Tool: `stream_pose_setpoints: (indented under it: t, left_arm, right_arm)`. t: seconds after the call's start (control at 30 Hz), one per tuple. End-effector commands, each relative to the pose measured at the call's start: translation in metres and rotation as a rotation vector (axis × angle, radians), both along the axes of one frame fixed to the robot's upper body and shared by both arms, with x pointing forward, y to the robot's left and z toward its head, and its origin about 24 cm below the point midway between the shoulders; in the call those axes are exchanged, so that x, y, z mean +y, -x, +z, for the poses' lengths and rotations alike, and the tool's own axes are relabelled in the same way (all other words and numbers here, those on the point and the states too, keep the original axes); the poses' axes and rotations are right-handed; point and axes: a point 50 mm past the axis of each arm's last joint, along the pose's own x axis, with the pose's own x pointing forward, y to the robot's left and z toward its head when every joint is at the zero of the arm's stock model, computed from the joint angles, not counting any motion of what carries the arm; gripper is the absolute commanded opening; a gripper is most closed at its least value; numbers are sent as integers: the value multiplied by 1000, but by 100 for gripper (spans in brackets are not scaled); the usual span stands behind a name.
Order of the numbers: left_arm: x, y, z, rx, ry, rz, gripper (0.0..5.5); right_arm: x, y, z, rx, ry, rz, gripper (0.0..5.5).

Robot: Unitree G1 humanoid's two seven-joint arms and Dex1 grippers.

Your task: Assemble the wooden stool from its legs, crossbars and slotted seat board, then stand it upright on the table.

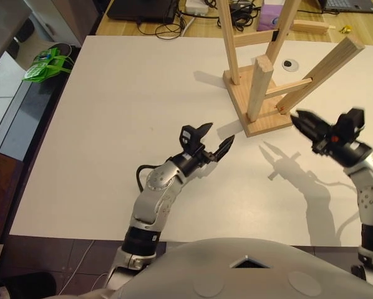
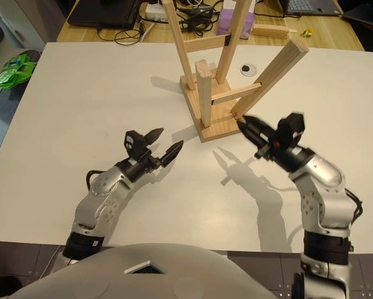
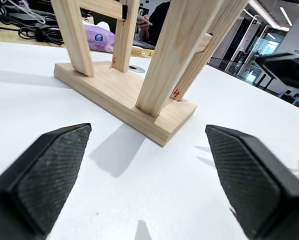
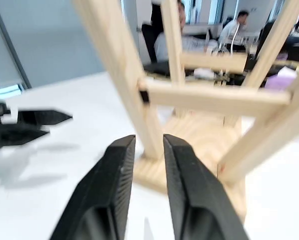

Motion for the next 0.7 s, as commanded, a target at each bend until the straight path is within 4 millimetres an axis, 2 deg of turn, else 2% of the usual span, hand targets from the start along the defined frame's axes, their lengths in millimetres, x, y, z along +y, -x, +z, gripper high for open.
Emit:
stream_pose_setpoints:
  t: [0.03,0.13,0.23,0.4,0.6,0.7]
  left_arm:
    - [-3,3,3,7,33,-16,477]
    - [-6,-3,8,-12,43,-18,535]
    - [-3,-8,10,-22,33,-23,540]
    - [-6,-9,11,-29,34,-45,540]
    - [-11,-10,11,-35,38,-48,540]
    - [-12,-12,10,-37,37,-39,540]
  right_arm:
    - [7,7,-27,61,57,-12,165]
    - [25,-5,-39,37,74,-68,231]
    - [44,-16,-48,28,90,-84,285]
    - [67,-34,-54,28,104,-80,285]
    - [81,-76,-52,-64,216,-215,285]
    - [96,-87,-53,-72,224,-211,285]
